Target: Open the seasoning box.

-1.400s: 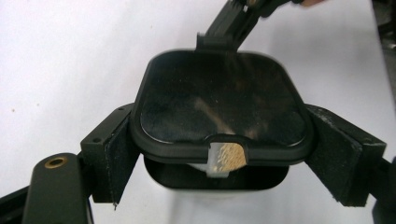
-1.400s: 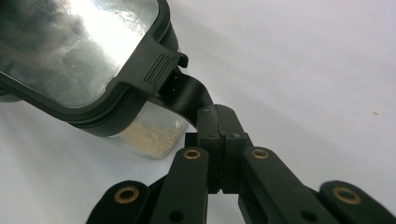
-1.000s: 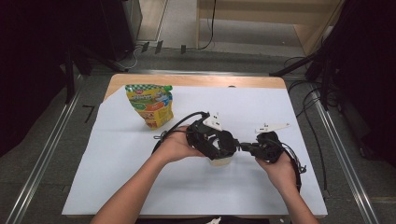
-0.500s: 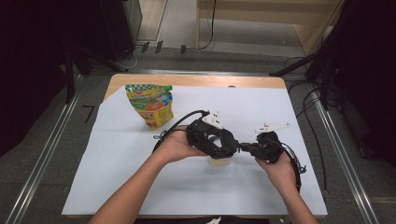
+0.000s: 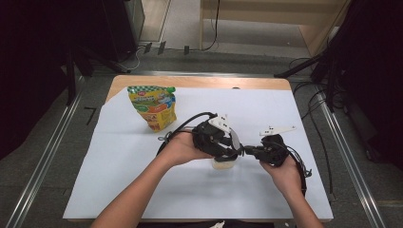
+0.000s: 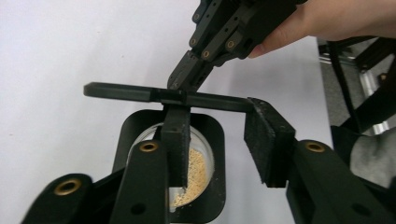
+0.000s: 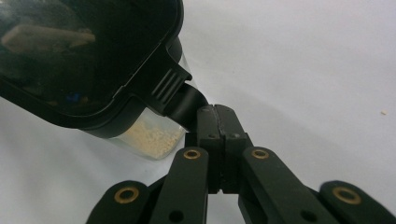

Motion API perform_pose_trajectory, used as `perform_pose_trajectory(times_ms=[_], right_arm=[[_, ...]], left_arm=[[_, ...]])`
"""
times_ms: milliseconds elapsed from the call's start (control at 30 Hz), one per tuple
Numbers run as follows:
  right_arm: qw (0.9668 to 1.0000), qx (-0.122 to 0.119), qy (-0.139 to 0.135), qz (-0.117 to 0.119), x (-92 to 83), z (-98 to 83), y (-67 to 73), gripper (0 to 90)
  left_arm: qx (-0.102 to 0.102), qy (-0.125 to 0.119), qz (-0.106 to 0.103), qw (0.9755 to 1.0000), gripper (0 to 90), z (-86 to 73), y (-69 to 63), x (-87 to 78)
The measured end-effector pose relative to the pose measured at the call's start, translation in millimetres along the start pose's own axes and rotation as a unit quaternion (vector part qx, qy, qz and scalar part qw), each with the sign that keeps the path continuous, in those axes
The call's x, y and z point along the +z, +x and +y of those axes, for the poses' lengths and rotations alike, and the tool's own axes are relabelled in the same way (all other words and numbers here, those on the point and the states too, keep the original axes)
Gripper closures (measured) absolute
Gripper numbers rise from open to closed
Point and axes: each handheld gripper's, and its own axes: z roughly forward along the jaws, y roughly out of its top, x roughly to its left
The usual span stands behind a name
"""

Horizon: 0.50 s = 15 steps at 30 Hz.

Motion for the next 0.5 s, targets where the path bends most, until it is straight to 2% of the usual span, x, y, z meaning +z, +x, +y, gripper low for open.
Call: perform_pose_trajectory(times_ms=[33, 133, 333, 500], right_arm=[[1.0000, 0.000, 0.000, 0.000, 0.0, 0.0, 0.0, 90.0], [1.0000, 0.002, -0.002, 0.006, -0.4, -0.7, 1.4, 90.0], [1.0000, -0.002, 0.001, 0.005, 0.6, -1.5, 2.7, 90.0], [1.0000, 0.001, 0.002, 0.003, 0.5, -3.0, 4.0, 90.0]], left_arm=[[-0.006, -0.003, -0.003, 1.0000, 64.2, 1.0, 0.6, -0.6], [-0.004, -0.003, -0.009, 0.9999, 70.6, 5.2, 1.9, -2.3], [0.016, 0.002, -0.020, 0.9997, 72.2, 12.0, -2.3, 3.7], [0.021, 0.003, -0.020, 0.9996, 72.4, 16.3, -4.8, 9.9]])
